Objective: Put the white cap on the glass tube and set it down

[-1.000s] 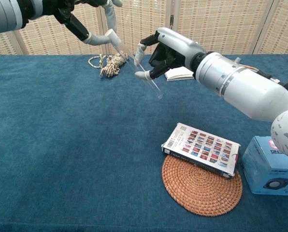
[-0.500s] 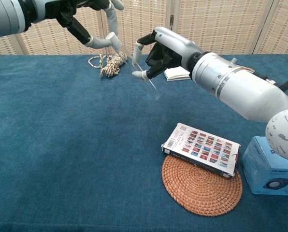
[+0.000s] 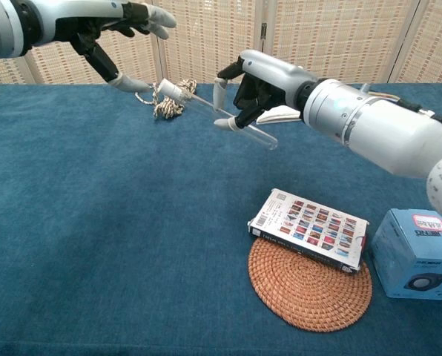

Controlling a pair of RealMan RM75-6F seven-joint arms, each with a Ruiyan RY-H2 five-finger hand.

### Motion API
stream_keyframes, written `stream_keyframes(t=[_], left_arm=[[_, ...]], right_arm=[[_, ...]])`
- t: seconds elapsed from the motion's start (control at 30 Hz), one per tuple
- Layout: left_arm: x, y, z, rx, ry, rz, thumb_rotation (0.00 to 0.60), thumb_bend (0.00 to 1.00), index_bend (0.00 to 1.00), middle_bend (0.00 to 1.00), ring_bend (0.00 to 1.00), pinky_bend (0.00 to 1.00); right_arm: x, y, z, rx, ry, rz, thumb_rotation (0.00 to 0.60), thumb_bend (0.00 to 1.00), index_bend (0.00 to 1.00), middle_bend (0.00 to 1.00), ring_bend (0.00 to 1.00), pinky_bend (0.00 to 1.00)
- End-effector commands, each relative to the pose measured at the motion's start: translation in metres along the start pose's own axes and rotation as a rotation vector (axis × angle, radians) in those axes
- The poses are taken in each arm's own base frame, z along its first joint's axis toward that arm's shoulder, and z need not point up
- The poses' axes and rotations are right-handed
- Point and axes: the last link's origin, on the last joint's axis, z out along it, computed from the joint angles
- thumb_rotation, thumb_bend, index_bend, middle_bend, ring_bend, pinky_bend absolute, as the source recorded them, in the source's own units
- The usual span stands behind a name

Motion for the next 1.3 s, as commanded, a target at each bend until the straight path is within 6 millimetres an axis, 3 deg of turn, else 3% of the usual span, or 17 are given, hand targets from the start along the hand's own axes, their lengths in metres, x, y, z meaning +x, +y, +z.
stream_keyframes(t=[0.03,0.2,0.33,0.87,1.03,1.3], left_arm=[[-0.001,-0.016,-0.003,0.047,-0.011,0.008,0.600,0.28,0.00,0.00,0.00,0.00],[-0.003,-0.041,-0.013,0.116,-0.018,0.031,0.600,0.28,0.00,0.00,0.00,0.00],[-0.007,-0.054,-0.022,0.145,-0.021,0.037,0.600,0.28,0.00,0.00,0.00,0.00],[-0.020,-0.066,-0.042,0.151,-0.030,0.055,0.600,0.28,0.00,0.00,0.00,0.00],[-0.023,-0.070,-0.043,0.159,-0.046,0.047,0.600,0.28,0.00,0.00,0.00,0.00],[-0.025,-0.072,-0.043,0.164,-0.049,0.056,0.600,0.28,0.00,0.00,0.00,0.00]], right_arm=[[0.011,0.007,-0.001,-0.025,-0.060,-0.095,0.600,0.86,0.89,1.00,1.00,1.00],[0.018,0.015,0.000,-0.059,-0.107,-0.178,0.600,0.86,0.89,1.00,1.00,1.00],[0.008,0.020,0.002,-0.087,-0.137,-0.188,0.600,0.85,0.89,1.00,1.00,1.00],[-0.041,0.043,0.019,-0.171,-0.144,-0.098,0.600,0.81,0.89,1.00,1.00,1.00],[-0.050,0.050,0.023,-0.194,-0.143,-0.070,0.600,0.68,0.87,1.00,1.00,1.00],[-0.059,0.056,0.025,-0.214,-0.143,-0.044,0.600,0.34,0.68,1.00,1.00,1.00]])
